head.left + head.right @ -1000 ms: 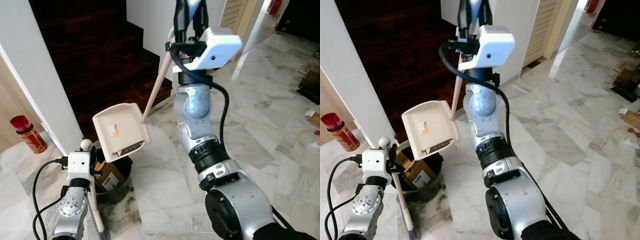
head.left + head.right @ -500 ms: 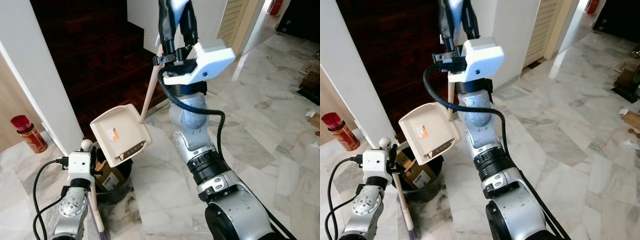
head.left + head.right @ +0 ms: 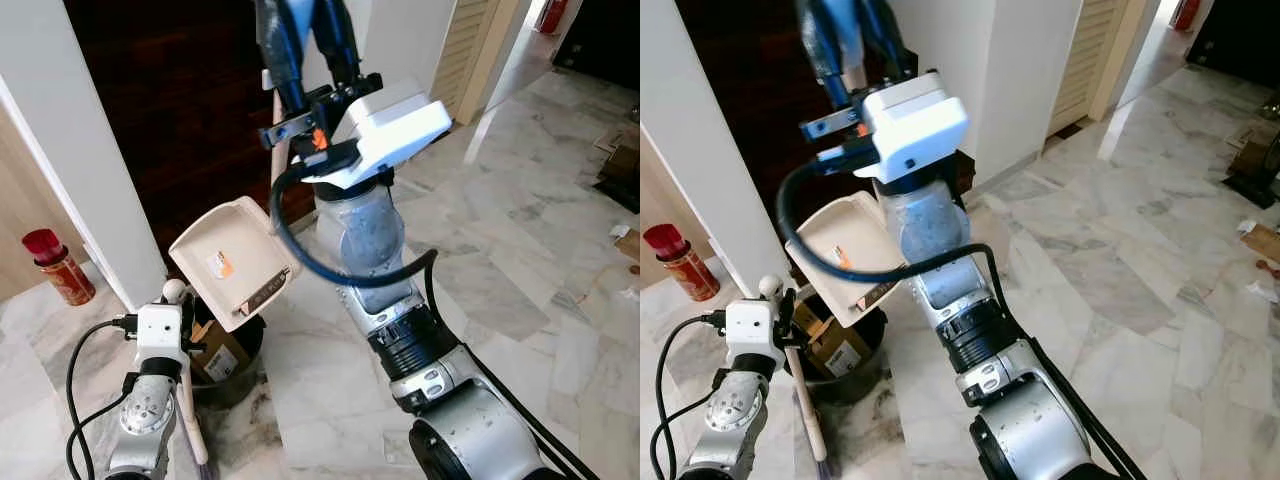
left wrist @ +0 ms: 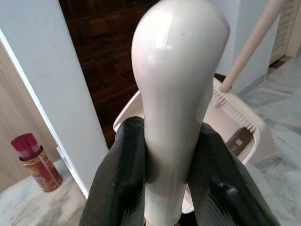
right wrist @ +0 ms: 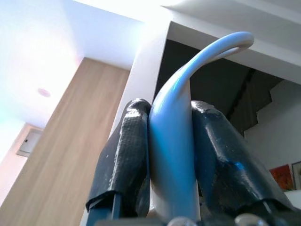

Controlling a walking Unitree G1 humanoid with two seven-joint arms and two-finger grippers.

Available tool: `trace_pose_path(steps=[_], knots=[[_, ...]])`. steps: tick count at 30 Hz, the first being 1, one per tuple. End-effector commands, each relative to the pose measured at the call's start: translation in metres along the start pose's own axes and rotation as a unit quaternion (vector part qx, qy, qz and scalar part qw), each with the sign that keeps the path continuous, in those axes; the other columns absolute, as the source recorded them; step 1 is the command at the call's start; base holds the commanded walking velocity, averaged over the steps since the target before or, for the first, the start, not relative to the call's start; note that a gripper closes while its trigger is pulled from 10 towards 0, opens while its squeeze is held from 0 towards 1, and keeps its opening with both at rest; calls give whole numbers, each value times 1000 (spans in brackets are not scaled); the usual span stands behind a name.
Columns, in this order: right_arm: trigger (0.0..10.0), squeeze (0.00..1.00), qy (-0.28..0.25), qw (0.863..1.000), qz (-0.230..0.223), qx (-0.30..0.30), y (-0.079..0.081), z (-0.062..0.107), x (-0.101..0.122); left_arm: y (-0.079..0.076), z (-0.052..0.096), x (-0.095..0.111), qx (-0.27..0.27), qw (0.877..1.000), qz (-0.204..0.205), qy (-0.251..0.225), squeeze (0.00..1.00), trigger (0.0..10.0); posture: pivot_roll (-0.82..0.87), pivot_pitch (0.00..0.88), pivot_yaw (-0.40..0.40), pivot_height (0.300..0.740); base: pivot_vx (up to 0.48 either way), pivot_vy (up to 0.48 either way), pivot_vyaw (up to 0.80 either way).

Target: Sweep floor

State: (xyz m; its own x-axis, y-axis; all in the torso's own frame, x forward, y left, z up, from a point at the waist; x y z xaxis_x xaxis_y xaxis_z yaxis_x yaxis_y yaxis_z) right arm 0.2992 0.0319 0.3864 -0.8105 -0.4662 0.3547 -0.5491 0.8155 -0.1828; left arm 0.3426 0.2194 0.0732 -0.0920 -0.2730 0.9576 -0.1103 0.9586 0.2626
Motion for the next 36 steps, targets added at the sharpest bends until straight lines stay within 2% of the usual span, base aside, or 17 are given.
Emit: trace_pose_path(steps=[1, 7, 16, 22, 28, 34, 35, 36], knots=[[10000, 0, 11, 997, -54, -60, 15, 29, -3, -6, -2, 9, -13, 1000, -4, -21, 0, 10000, 78, 22, -74, 740, 0, 0, 0], [10000, 0, 0, 999, -40, -32, 28, 31, 4, -6, -2, 9, -14, 1000, -4, -20, 0, 10000, 78, 32, -72, 740, 0, 0, 0], [10000, 0, -5, 999, -33, -40, 26, 31, 8, -5, -2, 7, -14, 1000, -4, -17, 0, 10000, 79, 36, -71, 740, 0, 0, 0], [10000, 0, -40, 999, 4, -23, 31, 28, 22, -5, -3, 7, -14, 1000, -6, -17, 0, 10000, 81, 41, -72, 740, 0, 0, 0], [10000, 0, -56, 998, 20, -3, 41, 29, 29, -5, -3, 7, -15, 1000, -7, -18, 0, 10000, 81, 42, -73, 740, 0, 0, 0], [10000, 0, -47, 999, 11, -19, 37, 29, 26, -5, -2, 6, -15, 1000, -8, -17, 0, 10000, 83, 42, -74, 740, 0, 0, 0], [10000, 0, -40, 999, 8, -25, 35, 29, 24, -5, -2, 6, -15, 1000, -8, -17, 0, 10000, 81, 41, -74, 740, 0, 0, 0], [10000, 0, -4, 999, -16, -46, 30, 29, 12, -5, -2, 6, -15, 1000, -8, -17, 0, 10000, 82, 41, -75, 740, 0, 0, 0]])
Point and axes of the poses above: a point about 5 cm out from each wrist's last joint towards the gripper, its own z axis pointing back from the gripper into the wrist, its own x axis along the axis of the wrist's last joint, y = z × x, the point moved 6 cm from there along -z, pointing out of the wrist towards the gripper, and after that the axes turned 5 degrees about -z, right-handed, at the moved point
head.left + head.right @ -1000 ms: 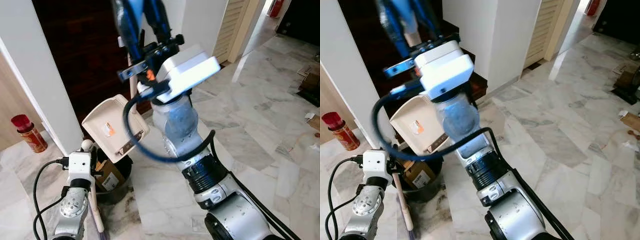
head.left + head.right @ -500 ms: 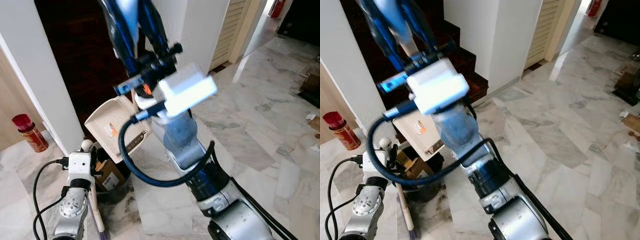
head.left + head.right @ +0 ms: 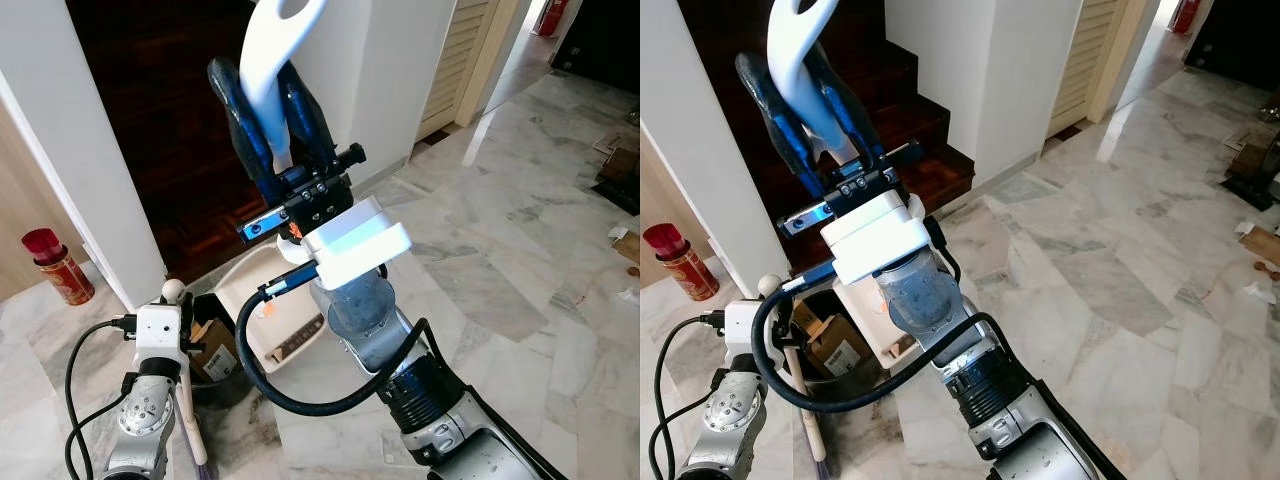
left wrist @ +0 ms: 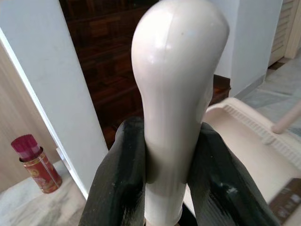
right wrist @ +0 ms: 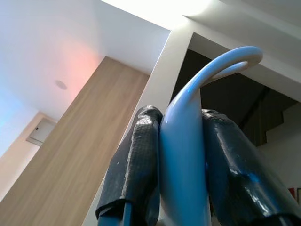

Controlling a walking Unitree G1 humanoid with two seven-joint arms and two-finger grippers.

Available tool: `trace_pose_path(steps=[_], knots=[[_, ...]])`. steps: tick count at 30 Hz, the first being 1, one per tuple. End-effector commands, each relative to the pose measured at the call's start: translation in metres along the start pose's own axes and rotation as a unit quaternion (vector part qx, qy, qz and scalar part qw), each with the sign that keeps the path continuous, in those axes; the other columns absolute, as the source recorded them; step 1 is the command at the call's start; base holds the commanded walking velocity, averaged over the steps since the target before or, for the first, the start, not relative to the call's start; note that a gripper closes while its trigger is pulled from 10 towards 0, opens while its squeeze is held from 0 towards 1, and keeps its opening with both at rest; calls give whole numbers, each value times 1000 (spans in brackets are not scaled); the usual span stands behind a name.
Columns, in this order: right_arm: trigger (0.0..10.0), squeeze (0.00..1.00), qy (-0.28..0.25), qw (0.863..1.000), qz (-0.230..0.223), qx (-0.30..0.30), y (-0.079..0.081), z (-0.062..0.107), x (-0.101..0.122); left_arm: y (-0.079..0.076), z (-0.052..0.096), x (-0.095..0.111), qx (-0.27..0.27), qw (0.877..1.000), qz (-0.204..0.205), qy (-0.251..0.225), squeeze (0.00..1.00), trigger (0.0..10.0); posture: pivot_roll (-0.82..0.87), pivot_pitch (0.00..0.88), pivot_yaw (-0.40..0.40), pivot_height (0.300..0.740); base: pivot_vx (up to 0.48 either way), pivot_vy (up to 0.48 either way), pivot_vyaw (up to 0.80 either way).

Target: Sweep floor

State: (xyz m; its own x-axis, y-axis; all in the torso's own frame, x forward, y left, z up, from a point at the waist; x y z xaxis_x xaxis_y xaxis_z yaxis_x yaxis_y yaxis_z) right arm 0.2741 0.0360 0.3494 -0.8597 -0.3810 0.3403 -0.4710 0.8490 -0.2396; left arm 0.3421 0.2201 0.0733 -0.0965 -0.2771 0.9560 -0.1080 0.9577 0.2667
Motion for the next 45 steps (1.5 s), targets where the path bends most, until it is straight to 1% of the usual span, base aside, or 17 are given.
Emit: trace_pose_path(steps=[1, 2, 3, 4, 6, 10, 14, 16, 20, 26, 30, 31, 34, 35, 39, 43, 45], knots=[[10000, 0, 21, 994, -83, -73, 2, -8, -3, -6, -3, 6, -14, 1000, -6, -14, 0, 10000, 82, 41, -75, 740, 0, 0, 0], [10000, 0, 21, 994, -83, -73, 2, -8, -3, -6, -3, 6, -14, 1000, -6, -14, 0, 10000, 82, 41, -75, 740, 0, 0, 0], [10000, 0, 74, 985, -114, -109, -7, -4, -24, -7, -3, 6, -16, 1000, -5, -14, 0, 10000, 82, 41, -75, 740, 0, 0, 0], [10000, 0, 96, 980, -119, -130, -14, 0, -33, -7, -3, 6, -16, 1000, -5, -14, 0, 10000, 83, 41, -76, 740, 0, 0, 0], [10000, 0, 108, 976, -120, -143, -19, 2, -39, -7, -3, 6, -17, 1000, -5, -14, 0, 10000, 83, 41, -76, 740, 0, 0, 0], [10000, 0, 178, 949, -150, -213, -48, 20, -70, -9, -2, 7, -19, 1000, -4, -15, 0, 10000, 79, 41, -77, 740, 0, 0, 0], [10000, 0, 192, 939, -160, -236, -58, 26, -78, -9, -2, 7, -20, 1000, -3, -15, 0, 10000, 79, 41, -77, 740, 0, 0, 0], [10000, 0, 221, 920, -179, -271, -73, 37, -90, -10, -3, 7, -22, 1000, -2, -15, 0, 10000, 78, 41, -76, 740, 0, 0, 0], [10000, 0, 235, 909, -190, -287, -80, 42, -95, -11, -3, 7, -24, 1000, -2, -14, 0, 10000, 77, 41, -75, 740, 0, 0, 0], [10000, 0, 249, 904, -180, -298, -91, 50, -101, -11, -3, 7, -25, 1000, -3, -14, 0, 10000, 81, 40, -72, 740, 0, 0, 0], [10000, 0, 258, 899, -155, -318, -121, 62, -103, -12, -3, 8, -29, 999, -2, -14, 0, 10000, 80, 36, -70, 740, 0, 0, 0], [10000, 0, 258, 899, -155, -318, -121, 62, -103, -12, -3, 8, -29, 999, -2, -14, 0, 10000, 80, 36, -70, 740, 0, 0, 0], [10000, 0, 261, 896, -142, -330, -139, 69, -102, -13, -3, 8, -31, 999, -1, -14, 0, 10000, 80, 36, -70, 740, 0, 0, 0], [10000, 0, 263, 896, -129, -335, -150, 73, -100, -14, -4, 8, -32, 999, 0, -15, 0, 10000, 81, 30, -67, 740, 0, 0, 0], [10000, 0, 270, 896, -93, -341, -174, 84, -95, -16, -4, 9, -37, 999, 2, -15, 0, 10000, 79, 28, -64, 740, 0, 0, 0], [10000, 0, 274, 899, -76, -333, -189, 89, -91, -17, -4, 8, -39, 999, 2, -15, 0, 10000, 78, 27, -60, 740, 0, 0, 0], [10000, 0, 277, 898, -52, -337, -203, 94, -86, -17, -4, 9, -40, 999, 2, -15, 0, 10000, 78, 29, -56, 740, 0, 0, 0]])
Point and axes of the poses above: a point about 5 cm out from each wrist's last joint towards the gripper, its own z axis pointing back from the gripper into the wrist, its own x axis along the axis of the wrist's last joint, y = z × x, the point moved 6 cm from there along -z, pointing out of the wrist towards the gripper, and after that the axes turned 5 degrees about -z, right-handed, at the moved point
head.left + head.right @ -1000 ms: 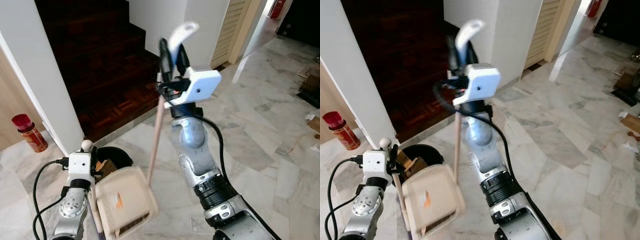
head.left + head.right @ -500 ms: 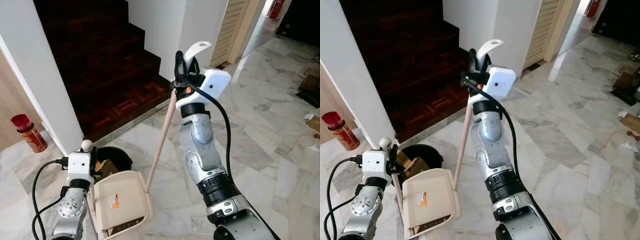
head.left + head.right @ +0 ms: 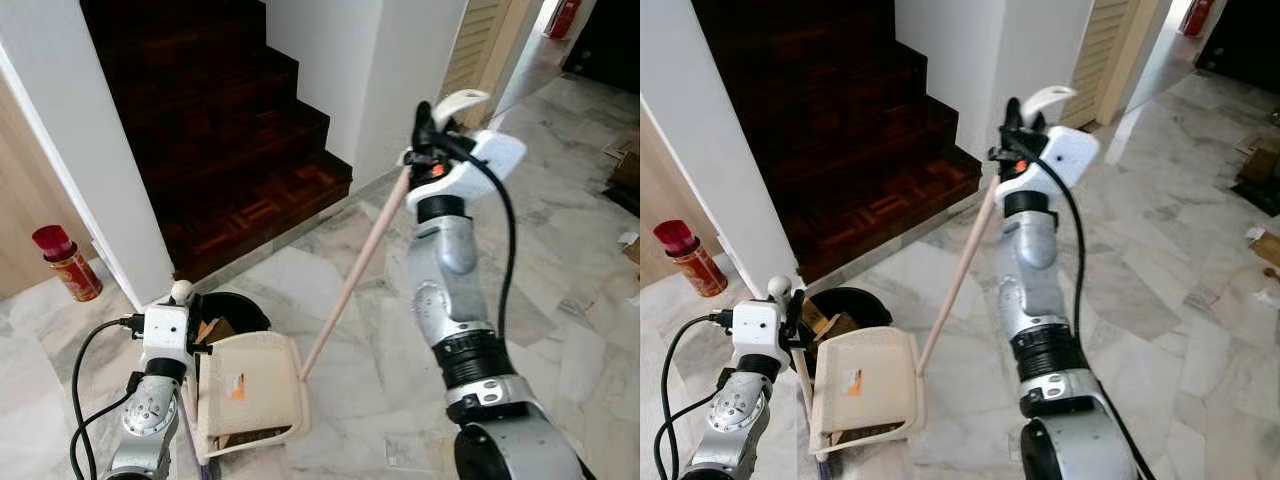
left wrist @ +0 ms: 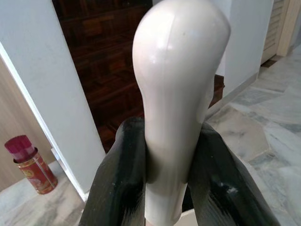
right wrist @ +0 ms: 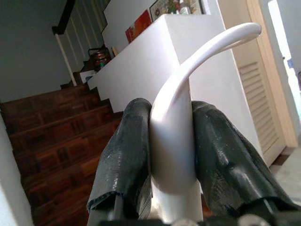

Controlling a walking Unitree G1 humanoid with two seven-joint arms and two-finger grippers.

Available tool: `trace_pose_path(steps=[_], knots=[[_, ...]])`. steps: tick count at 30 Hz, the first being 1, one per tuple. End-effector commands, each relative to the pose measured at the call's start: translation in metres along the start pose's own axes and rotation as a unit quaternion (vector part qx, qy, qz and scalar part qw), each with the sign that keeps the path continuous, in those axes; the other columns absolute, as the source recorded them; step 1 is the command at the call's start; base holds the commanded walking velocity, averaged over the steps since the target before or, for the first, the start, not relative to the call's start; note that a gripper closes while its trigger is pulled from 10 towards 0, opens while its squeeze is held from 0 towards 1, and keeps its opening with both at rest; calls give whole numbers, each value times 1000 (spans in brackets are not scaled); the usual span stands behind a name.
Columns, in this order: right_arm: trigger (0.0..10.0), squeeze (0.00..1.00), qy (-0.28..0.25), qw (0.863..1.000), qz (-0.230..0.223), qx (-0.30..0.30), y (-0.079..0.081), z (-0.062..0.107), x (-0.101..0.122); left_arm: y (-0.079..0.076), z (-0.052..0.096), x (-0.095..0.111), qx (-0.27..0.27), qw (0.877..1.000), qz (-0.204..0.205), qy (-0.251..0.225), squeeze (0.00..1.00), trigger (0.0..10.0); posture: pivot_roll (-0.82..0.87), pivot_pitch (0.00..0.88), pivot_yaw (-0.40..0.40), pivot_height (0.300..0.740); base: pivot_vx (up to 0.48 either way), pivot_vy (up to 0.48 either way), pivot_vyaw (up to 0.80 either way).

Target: Sweep floor

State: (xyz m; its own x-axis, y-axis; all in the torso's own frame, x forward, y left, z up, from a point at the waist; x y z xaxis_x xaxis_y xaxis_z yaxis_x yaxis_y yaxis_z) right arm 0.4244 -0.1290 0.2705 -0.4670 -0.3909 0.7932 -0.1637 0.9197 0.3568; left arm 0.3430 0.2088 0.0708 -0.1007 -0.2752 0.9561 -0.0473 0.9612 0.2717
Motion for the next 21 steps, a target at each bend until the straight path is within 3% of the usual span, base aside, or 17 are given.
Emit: trace_pose_path(steps=[1, 5, 10, 16, 19, 21], knots=[[10000, 0, -19, 1000, 2, -7, -7, -7, 14, -5, -5, 8, -10, 1000, 1, -13, 0, 10000, 78, 29, -56, 740, 0, 0, 0], [10000, 0, -30, 999, 2, -22, -25, -9, 24, -5, -6, 9, -14, 1000, 1, -13, 0, 10000, 77, 36, -50, 740, 0, 0, 0], [10000, 0, -33, 999, -13, -30, -35, -11, 30, -5, -6, 9, -16, 1000, 0, -13, 0, 10000, 77, 41, -47, 740, 0, 0, 0], [10000, 0, -36, 996, 35, -68, -65, -9, 35, -5, -6, 8, -19, 1000, -1, -12, 0, 10000, 77, 45, -45, 740, 0, 0, 0], [10000, 0, -38, 996, 43, -72, -70, -8, 37, -5, -6, 8, -19, 1000, -1, -12, 0, 10000, 77, 45, -45, 740, 0, 0, 0], [10000, 0, -39, 994, 53, -88, -86, -6, 41, -5, -6, 8, -20, 1000, -1, -12, 0, 10000, 77, 45, -45, 740, 0, 0, 0]])
Point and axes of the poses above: a point about 5 cm out from each wrist's last joint towards the gripper, its own z axis pointing back from the gripper into the wrist, its own x axis along the axis of the wrist's last joint, y = z × x, the point moved 6 cm from there along -z, pointing out of the wrist towards the gripper, and after that the axes turned 5 degrees about -z, right-handed, at the moved point
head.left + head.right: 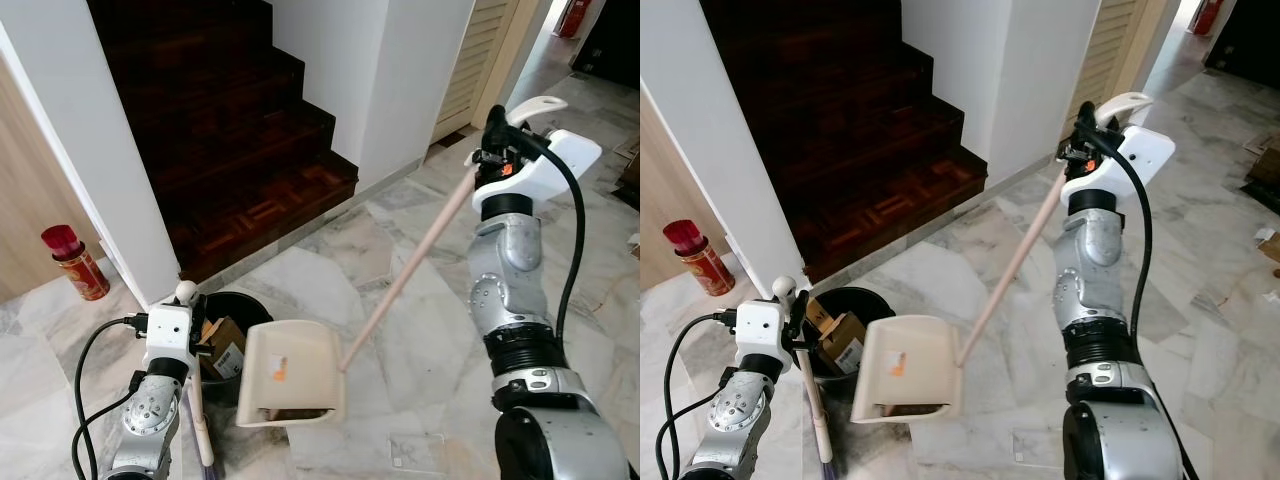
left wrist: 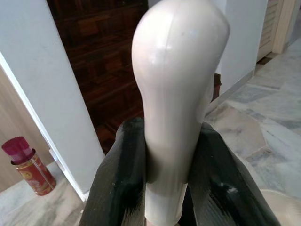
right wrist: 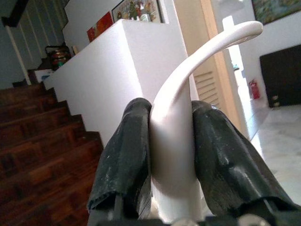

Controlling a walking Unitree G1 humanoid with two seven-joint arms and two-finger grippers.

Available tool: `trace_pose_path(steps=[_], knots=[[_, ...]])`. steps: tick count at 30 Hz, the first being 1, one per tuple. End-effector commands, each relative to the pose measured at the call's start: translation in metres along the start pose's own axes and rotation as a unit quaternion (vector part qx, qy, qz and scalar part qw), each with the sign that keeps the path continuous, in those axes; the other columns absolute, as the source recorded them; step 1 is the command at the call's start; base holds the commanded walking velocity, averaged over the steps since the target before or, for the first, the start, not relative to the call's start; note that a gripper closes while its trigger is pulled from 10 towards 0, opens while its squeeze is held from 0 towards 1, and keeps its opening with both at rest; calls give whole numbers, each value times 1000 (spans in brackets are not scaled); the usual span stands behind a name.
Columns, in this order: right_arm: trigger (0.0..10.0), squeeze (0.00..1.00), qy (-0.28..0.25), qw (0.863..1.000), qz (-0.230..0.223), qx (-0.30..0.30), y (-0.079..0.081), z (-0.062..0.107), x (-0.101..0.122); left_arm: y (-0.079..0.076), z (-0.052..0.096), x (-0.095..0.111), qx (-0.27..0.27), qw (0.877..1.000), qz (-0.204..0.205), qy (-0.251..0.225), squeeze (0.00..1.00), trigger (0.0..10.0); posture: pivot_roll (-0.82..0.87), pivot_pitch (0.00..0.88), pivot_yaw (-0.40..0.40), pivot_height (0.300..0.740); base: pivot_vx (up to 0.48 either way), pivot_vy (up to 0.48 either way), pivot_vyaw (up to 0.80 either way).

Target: Sweep floor

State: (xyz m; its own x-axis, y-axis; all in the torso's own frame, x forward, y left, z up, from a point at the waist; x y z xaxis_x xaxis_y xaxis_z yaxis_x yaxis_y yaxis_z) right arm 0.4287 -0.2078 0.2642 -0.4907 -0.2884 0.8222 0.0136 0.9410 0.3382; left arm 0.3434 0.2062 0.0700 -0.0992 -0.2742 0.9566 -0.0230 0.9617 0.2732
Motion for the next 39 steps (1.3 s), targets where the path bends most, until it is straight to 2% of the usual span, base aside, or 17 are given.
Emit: trace_pose_path(steps=[1, 4, 8, 9, 10, 11, 13, 14, 19, 24, 26, 30, 33, 35, 36, 39], knots=[[10000, 0, -29, 999, 3, -23, -18, -4, 17, -2, -6, 8, -8, 1000, -2, -12, 0, 10000, 77, 45, -45, 740, 0, 0, 0], [10000, 0, -27, 998, 19, -44, -33, -3, 18, -2, -6, 8, -9, 1000, -1, -12, 0, 10000, 72, 55, -39, 740, 0, 0, 0], [10000, 0, -19, 997, 40, -61, -43, 0, 13, -5, -5, 7, -12, 1000, 0, -9, 0, 10000, 67, 57, -37, 740, 0, 0, 0], [10000, 0, -8, 995, 71, -72, -51, 5, 6, -7, -6, 7, -16, 1000, 1, -8, 0, 10000, 66, 60, -36, 740, 0, 0, 0], [10000, 0, 2, 993, 82, -86, -59, 10, -1, -8, -6, 6, -19, 1000, 2, -7, 0, 10000, 66, 63, -33, 740, 0, 0, 0], [10000, 0, 2, 993, 82, -86, -59, 10, -1, -8, -6, 6, -19, 1000, 2, -7, 0, 10000, 66, 63, -33, 740, 0, 0, 0], [10000, 0, 23, 988, 110, -109, -73, 20, -13, -10, -6, 5, -27, 1000, 3, -3, 0, 10000, 66, 63, -33, 740, 0, 0, 0], [10000, 0, 23, 988, 110, -109, -73, 20, -13, -10, -6, 5, -27, 1000, 3, -3, 0, 10000, 66, 63, -33, 740, 0, 0, 0], [10000, 0, 60, 978, 146, -133, -93, 40, -34, -12, -4, 3, -36, 999, 10, 4, 0, 10000, 68, 72, -28, 740, 0, 0, 0], [10000, 0, 73, 978, 149, -126, -93, 49, -45, -16, -4, 1, -46, 999, 16, 8, 0, 10000, 66, 73, -27, 740, 0, 0, 0], [10000, 0, 81, 981, 137, -111, -86, 56, -56, -19, -4, 2, -52, 998, 21, 8, 0, 10000, 64, 73, -26, 740, 0, 0, 0], [10000, 0, 88, 983, 128, -99, -80, 61, -64, -20, -4, 2, -55, 998, 24, 8, 0, 10000, 66, 71, -26, 740, 0, 0, 0], [10000, 0, 113, 987, 101, -52, -59, 72, -84, -21, -6, 4, -56, 998, 35, 7, 0, 10000, 68, 71, -27, 740, 0, 0, 0], [10000, 0, 115, 987, 101, -47, -57, 73, -85, -20, -6, 4, -56, 998, 36, 7, 0, 10000, 68, 71, -27, 740, 0, 0, 0], [10000, 0, 128, 987, 99, -22, -49, 77, -94, -20, -6, 4, -56, 997, 44, 8, 0, 10000, 70, 68, -29, 740, 0, 0, 0], [10000, 0, 141, 985, 98, -1, -43, 83, -102, -20, -6, 4, -57, 997, 51, 9, 0, 10000, 72, 64, -29, 740, 0, 0, 0]])
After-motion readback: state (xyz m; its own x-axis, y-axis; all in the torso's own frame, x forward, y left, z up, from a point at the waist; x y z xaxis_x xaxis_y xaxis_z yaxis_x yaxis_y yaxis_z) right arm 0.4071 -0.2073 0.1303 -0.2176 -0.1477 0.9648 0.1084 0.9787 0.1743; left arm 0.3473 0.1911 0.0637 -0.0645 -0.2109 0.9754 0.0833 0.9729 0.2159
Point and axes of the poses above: a point about 5 cm out from each wrist's last joint towards the gripper, its own z axis pointing back from the gripper into the wrist, its own x axis along the axis of the wrist's last joint, y = z × x, the point moved 6 cm from there along -z, pointing out of the wrist towards the gripper, and after that the axes turned 5 degrees about -z, right-handed, at the moved point
